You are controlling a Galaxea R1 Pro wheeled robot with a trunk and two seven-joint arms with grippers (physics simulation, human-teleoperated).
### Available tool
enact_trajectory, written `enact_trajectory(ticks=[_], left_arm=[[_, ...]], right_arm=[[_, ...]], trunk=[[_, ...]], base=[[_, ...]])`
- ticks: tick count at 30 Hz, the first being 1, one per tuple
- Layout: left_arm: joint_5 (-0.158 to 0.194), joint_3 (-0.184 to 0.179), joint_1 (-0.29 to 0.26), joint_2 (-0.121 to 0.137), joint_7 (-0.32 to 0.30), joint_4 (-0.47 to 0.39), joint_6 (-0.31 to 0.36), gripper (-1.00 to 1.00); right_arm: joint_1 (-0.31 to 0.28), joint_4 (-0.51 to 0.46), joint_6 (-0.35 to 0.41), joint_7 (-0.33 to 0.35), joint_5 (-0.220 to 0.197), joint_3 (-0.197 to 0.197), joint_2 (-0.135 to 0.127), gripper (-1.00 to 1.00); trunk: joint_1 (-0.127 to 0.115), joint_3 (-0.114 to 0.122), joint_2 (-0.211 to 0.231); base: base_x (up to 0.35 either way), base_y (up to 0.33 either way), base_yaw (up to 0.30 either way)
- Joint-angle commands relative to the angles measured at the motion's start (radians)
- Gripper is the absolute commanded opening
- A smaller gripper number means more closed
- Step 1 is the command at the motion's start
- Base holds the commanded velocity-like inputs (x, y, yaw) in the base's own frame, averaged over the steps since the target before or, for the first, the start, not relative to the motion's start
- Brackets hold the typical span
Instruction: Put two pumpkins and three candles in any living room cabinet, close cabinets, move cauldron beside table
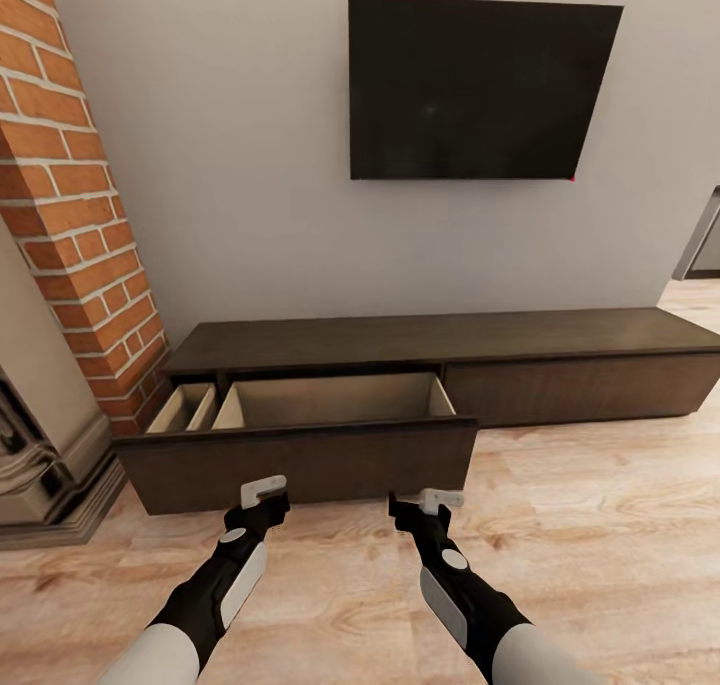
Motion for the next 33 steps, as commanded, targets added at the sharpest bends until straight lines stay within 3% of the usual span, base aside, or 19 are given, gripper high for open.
enact_trajectory(ticks=[1, 12, 33], left_arm=[[0.007, -0.005, 0.0, 0.001, 0.008, -0.002, 0.004, 1.0], [0.007, -0.005, 0.0, 0.001, 0.008, -0.002, 0.004, 1.0], [0.01, -0.005, 0.0, 0.001, 0.004, -0.002, 0.004, 1.0]], right_arm=[[-0.001, 0.0, -0.005, -0.007, -0.01, 0.008, -0.001, 1.0], [-0.001, 0.0, -0.005, -0.007, -0.01, 0.008, -0.001, 1.0], [-0.001, 0.0, -0.005, -0.007, -0.01, 0.008, -0.001, 1.0]], trunk=[[0.0, -0.001, 0.0], [0.0, -0.001, 0.0], [0.0, -0.001, 0.0]], base=[[0.267, 0.0, 0.0], [0.182, 0.0, 0.0], [0.026, 0.0, 0.0]])
